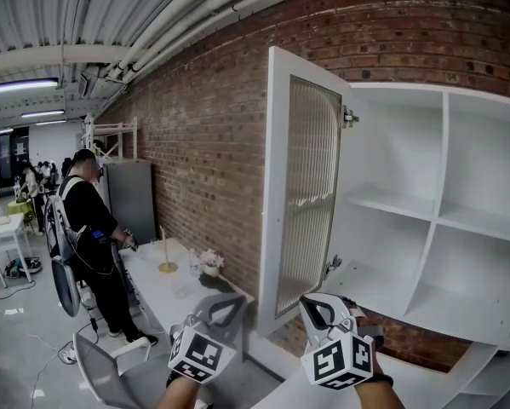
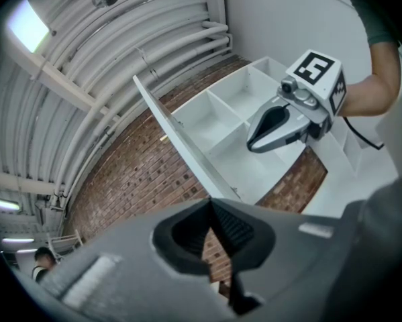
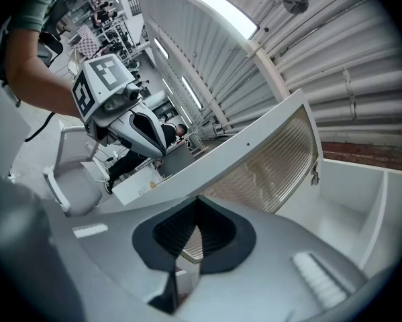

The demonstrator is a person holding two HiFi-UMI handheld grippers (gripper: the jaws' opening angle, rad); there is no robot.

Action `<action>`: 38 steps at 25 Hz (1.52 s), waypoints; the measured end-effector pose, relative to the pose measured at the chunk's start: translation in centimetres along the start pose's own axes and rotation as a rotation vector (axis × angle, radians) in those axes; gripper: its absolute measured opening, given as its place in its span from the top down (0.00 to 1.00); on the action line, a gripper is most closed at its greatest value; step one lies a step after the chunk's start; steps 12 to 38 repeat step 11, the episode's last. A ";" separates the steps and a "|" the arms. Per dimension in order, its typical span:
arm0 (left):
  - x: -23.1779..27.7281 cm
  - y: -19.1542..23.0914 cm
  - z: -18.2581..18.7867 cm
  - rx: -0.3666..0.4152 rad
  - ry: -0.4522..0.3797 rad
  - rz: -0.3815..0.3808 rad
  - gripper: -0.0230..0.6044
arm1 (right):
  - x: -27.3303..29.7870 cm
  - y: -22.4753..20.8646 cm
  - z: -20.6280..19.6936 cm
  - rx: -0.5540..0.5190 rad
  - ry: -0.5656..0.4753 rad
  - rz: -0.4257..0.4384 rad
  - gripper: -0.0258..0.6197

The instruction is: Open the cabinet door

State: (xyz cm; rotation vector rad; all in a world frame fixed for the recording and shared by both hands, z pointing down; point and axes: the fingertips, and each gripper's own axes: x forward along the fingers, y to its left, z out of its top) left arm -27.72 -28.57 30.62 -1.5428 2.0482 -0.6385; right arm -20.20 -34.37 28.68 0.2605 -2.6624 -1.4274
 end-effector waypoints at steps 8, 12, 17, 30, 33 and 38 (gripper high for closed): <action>-0.3 -1.3 -0.2 -0.019 0.001 -0.019 0.96 | -0.7 0.1 -0.6 0.006 0.009 0.005 0.95; -0.4 -1.8 -0.2 -0.023 0.001 -0.026 0.96 | -1.0 0.2 -0.9 0.009 0.014 0.008 0.95; -0.4 -1.8 -0.2 -0.023 0.001 -0.026 0.96 | -1.0 0.2 -0.9 0.009 0.014 0.008 0.95; -0.4 -1.8 -0.2 -0.023 0.001 -0.026 0.96 | -1.0 0.2 -0.9 0.009 0.014 0.008 0.95; -0.4 -1.8 -0.2 -0.023 0.001 -0.026 0.96 | -1.0 0.2 -0.9 0.009 0.014 0.008 0.95; -0.4 -1.8 -0.2 -0.023 0.001 -0.026 0.96 | -1.0 0.2 -0.9 0.009 0.014 0.008 0.95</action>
